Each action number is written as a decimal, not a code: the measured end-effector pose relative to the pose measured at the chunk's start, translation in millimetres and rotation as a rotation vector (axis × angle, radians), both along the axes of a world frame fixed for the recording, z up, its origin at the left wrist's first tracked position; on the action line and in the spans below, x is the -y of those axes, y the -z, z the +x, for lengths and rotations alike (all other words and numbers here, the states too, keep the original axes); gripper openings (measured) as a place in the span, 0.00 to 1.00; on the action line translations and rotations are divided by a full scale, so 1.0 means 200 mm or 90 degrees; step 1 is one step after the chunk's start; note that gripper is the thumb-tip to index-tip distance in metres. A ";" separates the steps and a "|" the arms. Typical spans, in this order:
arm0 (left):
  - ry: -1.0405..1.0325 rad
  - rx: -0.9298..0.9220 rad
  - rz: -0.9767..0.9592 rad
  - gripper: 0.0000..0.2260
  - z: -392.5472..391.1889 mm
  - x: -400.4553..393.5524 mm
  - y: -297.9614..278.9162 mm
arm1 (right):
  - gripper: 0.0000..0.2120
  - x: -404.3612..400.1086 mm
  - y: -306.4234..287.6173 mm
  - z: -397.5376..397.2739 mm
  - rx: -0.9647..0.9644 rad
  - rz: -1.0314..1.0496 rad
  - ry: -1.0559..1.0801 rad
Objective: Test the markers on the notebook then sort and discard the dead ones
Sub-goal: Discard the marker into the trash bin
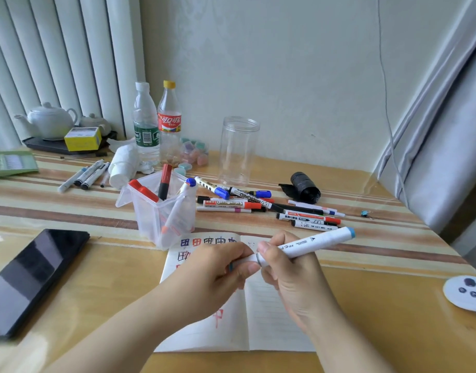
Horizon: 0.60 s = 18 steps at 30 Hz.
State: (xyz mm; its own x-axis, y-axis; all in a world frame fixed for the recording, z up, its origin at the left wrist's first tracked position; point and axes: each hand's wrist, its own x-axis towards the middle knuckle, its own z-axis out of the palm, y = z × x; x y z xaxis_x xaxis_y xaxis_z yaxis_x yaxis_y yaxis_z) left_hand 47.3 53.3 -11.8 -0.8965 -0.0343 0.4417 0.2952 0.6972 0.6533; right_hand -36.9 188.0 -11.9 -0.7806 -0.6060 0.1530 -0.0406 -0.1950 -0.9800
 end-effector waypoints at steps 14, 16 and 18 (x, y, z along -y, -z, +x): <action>-0.123 -0.071 0.024 0.18 0.26 0.06 0.07 | 0.12 0.19 0.03 0.20 0.023 -0.010 -0.113; -0.164 -0.070 0.002 0.17 0.35 0.11 0.07 | 0.13 0.26 0.02 0.26 -0.003 0.013 -0.143; -0.226 -0.087 0.006 0.11 0.48 0.17 0.05 | 0.11 0.36 0.01 0.34 -0.042 0.018 -0.198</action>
